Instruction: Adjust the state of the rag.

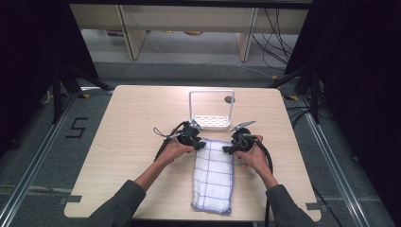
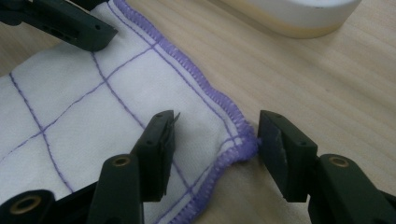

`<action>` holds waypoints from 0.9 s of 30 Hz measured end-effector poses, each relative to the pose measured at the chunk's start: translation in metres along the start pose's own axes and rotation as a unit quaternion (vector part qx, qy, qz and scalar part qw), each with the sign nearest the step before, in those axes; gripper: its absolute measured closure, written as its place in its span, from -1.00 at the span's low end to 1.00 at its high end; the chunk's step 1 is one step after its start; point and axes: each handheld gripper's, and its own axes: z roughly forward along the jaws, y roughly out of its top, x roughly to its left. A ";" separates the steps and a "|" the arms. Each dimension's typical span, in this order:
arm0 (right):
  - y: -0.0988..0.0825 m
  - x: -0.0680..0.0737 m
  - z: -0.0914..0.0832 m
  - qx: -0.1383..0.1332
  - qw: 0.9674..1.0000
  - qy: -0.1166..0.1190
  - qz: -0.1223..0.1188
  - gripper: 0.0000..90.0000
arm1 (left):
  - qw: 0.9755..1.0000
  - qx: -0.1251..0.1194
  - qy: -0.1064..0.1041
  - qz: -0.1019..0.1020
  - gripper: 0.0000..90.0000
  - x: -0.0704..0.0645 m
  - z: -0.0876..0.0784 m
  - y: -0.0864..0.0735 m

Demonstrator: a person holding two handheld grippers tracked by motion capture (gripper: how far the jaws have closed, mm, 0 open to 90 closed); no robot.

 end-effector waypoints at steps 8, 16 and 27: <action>-0.002 0.001 0.001 -0.010 1.000 0.009 -0.010 0.33 | 1.000 -0.001 -0.009 0.016 0.79 -0.001 -0.001 0.000; -0.002 0.004 0.001 -0.013 0.999 0.039 -0.021 0.79 | 1.000 -0.001 -0.014 0.014 0.85 0.000 -0.001 0.000; 0.000 0.011 -0.010 -0.026 0.998 0.036 -0.040 0.85 | 1.000 -0.024 0.004 0.016 0.86 -0.007 -0.016 0.006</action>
